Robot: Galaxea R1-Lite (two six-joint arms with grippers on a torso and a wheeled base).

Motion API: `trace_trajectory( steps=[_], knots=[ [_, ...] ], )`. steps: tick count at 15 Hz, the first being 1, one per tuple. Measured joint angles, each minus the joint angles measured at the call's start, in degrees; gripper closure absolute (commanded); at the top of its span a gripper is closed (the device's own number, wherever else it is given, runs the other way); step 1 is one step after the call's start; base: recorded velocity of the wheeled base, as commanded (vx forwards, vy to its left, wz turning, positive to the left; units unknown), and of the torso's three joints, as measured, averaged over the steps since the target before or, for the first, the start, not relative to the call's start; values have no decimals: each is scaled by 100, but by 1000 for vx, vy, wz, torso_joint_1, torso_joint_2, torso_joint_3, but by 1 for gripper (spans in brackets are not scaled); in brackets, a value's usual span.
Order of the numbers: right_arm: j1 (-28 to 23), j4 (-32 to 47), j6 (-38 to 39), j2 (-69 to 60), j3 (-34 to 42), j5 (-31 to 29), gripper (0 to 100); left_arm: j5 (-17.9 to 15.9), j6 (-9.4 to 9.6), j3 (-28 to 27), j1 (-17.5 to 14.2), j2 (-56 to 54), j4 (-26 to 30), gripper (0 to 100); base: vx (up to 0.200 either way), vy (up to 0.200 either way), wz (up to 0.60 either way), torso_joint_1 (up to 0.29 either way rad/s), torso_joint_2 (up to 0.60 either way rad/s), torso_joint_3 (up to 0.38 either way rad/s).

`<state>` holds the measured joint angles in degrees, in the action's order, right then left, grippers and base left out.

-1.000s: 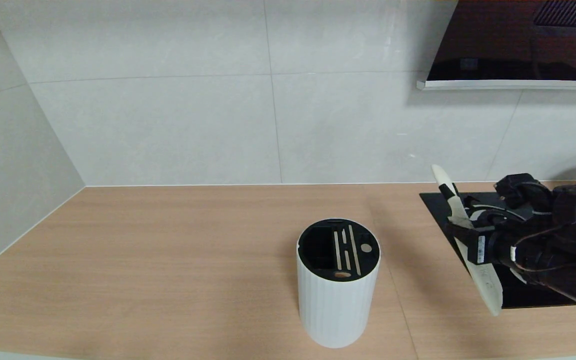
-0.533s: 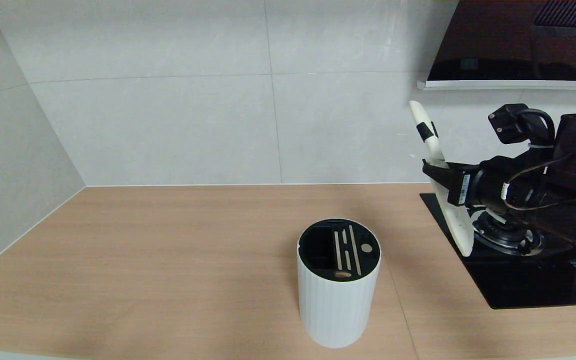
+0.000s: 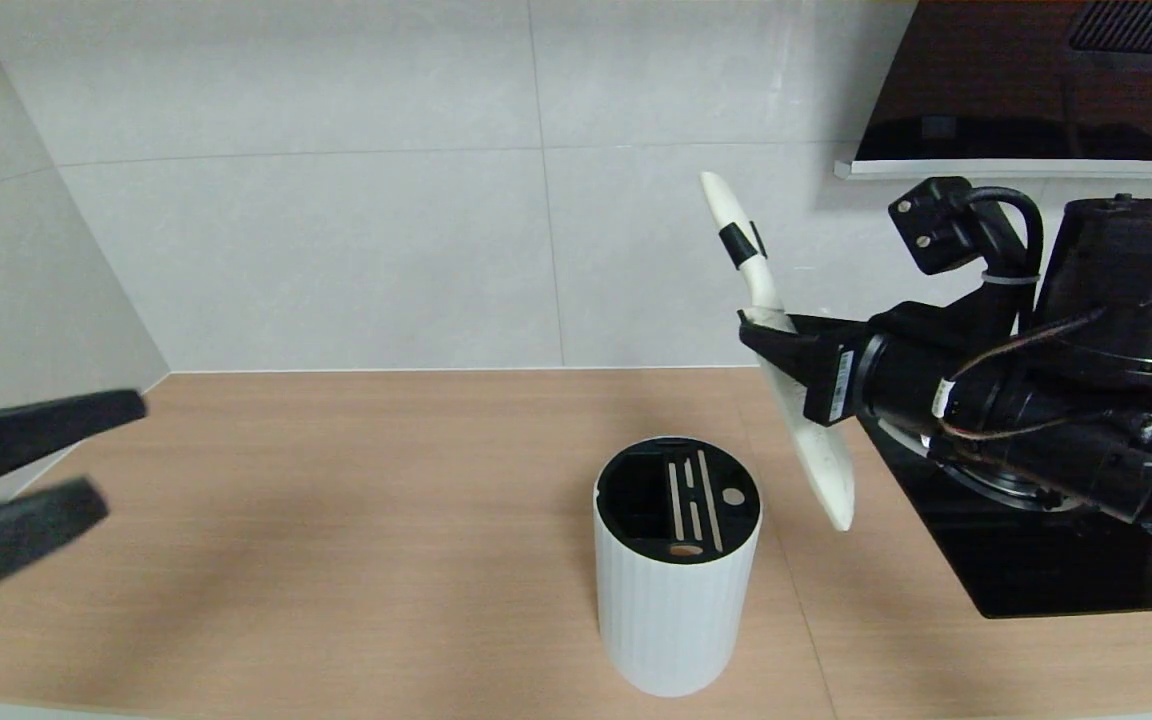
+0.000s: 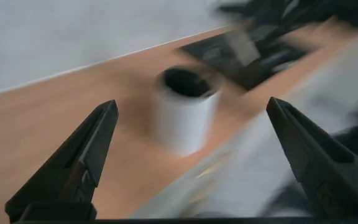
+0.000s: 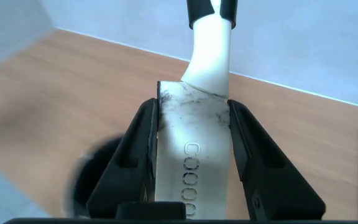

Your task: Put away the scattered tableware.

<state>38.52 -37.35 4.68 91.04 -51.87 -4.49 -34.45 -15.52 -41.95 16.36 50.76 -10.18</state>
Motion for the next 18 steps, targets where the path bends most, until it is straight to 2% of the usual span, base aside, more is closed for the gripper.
trace_trajectory(
  steps=[1, 3, 5, 7, 8, 11, 15, 18],
  knots=[
    [221, -6, 49, 17, -28, -139, 100, 137, -372, -90, 321, 419, -457, 0, 0, 0, 0, 0, 0, 0],
    [605, -6, 115, 37, -39, -479, 100, 438, -919, -99, 780, 1214, -1371, 0, 0, 0, 0, 0, 0, 0],
    [874, -11, 189, 28, -50, -558, 100, 824, -1354, 44, 1117, 1925, -2506, 0, 0, 0, 0, 0, 0, 0],
    [1068, -26, 330, 2, -59, -563, 100, 1453, -1825, 177, 1475, 2619, -3526, 0, 0, 0, 0, 0, 0, 0],
    [1125, -22, 361, -5, -59, -563, 100, 1653, -1992, 205, 1638, 2870, -3810, 0, 0, 0, 0, 0, 0, 0],
    [1385, -17, 440, 16, -46, -563, 100, 1776, -2058, 245, 1936, 3357, -3994, 0, 0, 0, 0, 0, 0, 0],
    [1748, -17, 446, 132, 39, -563, 100, 1812, -2050, 238, 2047, 3650, -4425, 0, 0, 0, 0, 0, 0, 0],
    [1925, -22, 456, 234, 79, -563, 100, 1954, -2038, 216, 2063, 3747, -4481, 0, 0, 0, 0, 0, 0, 0]
  ],
)
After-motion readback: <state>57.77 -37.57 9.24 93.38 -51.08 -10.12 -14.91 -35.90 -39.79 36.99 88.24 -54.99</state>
